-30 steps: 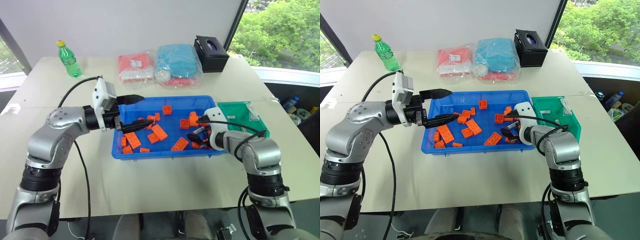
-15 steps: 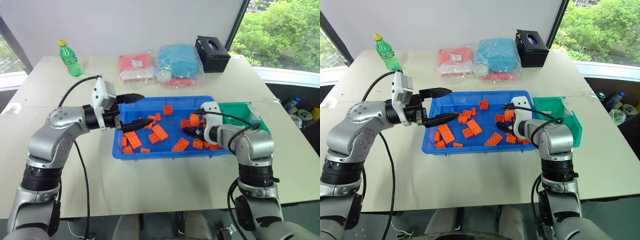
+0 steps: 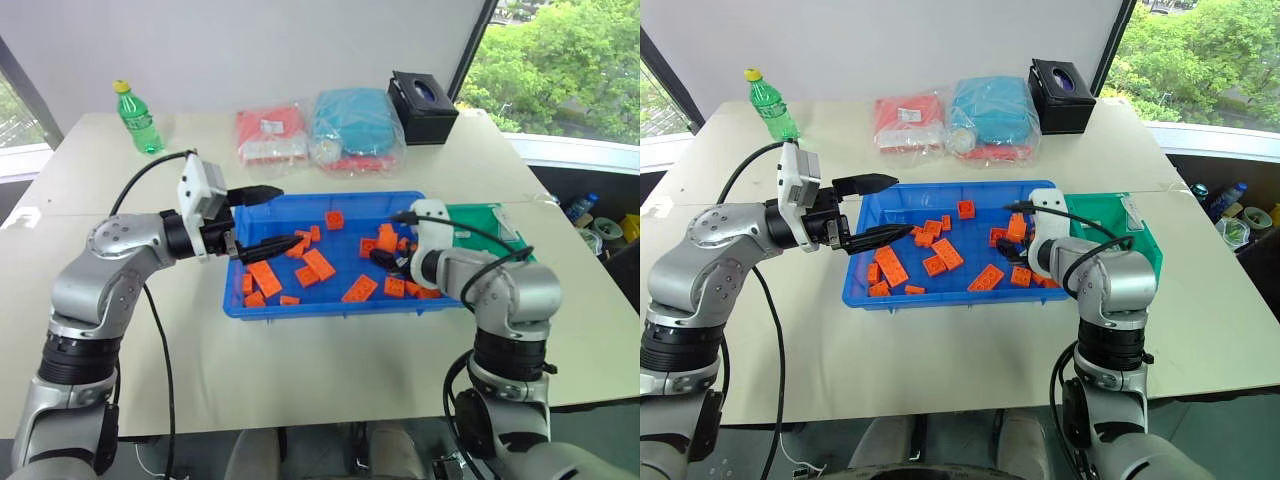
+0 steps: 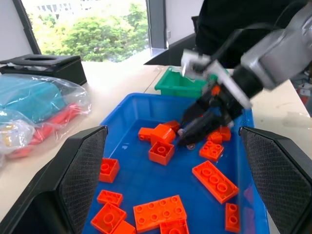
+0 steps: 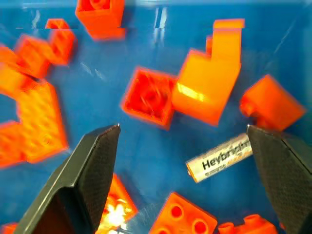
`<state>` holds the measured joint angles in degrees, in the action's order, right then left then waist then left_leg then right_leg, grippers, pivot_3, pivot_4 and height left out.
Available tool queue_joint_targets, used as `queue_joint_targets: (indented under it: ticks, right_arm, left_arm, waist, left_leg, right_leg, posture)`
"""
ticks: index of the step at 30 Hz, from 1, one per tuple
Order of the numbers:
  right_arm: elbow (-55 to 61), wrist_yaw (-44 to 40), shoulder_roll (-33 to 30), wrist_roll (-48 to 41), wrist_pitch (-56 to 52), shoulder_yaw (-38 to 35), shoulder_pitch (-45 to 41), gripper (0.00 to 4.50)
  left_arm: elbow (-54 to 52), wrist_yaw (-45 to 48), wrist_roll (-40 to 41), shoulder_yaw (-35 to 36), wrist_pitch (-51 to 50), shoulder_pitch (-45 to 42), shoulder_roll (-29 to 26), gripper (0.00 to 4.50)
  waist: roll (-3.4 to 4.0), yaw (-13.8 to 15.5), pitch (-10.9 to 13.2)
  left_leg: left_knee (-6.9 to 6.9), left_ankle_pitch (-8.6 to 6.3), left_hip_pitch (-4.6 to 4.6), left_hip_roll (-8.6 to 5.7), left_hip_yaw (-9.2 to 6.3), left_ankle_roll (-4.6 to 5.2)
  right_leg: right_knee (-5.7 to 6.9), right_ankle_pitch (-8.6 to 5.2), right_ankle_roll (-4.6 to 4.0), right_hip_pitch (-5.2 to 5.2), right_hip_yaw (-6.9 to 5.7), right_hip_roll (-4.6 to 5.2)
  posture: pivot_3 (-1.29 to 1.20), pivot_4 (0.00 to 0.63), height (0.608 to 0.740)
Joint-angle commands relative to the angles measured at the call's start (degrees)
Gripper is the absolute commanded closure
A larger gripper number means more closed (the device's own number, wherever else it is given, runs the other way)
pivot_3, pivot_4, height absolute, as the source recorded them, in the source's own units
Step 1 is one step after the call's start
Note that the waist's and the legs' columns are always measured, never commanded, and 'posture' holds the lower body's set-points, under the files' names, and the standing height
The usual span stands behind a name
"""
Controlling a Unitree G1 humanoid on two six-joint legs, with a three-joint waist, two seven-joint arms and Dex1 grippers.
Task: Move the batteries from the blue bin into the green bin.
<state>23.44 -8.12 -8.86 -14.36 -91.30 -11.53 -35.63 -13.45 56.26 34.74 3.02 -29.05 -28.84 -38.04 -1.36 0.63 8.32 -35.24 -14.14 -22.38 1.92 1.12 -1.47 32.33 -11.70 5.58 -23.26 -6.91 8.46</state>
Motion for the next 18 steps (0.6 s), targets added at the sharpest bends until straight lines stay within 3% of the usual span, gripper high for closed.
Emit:
queue_joint_targets:
  ticks: [1,8,18]
  right_arm:
    - [3.92,1.71,1.98,-0.11,-1.2,-1.95,-0.45,0.26]
    - [2.72,7.25,8.27,1.84,-1.2,-6.72,2.54,0.26]
    - [-5.56,8.33,8.72,4.41,0.42,-8.66,1.35,0.26]
  left_arm:
    - [-0.38,0.48,-0.1,0.73,1.06,-1.11,-0.17,0.0]
    - [0.06,1.13,-0.52,0.22,1.02,-1.88,0.18,0.0]
    - [0.02,1.37,-0.47,0.59,0.74,-2.14,-0.32,0.0]
  waist:
    - [-0.03,-0.03,-0.02]
    - [0.04,0.06,0.03]
    - [0.06,-0.24,0.04]
  left_leg:
    - [0.01,0.0,0.01,0.01,0.0,0.0]
    - [-0.01,0.0,-0.03,0.0,0.0,0.0]
    - [0.02,0.0,-0.02,0.01,0.01,0.0]
  right_leg:
    - [0.0,0.0,0.0,0.0,-0.01,-0.01]
    - [-0.05,0.0,0.0,0.0,0.0,0.0]
    - [-0.04,0.0,0.0,-0.02,0.0,0.0]
  posture:
    - [0.0,0.15,0.724]
    - [0.0,0.15,0.724]
    - [0.0,0.15,0.724]
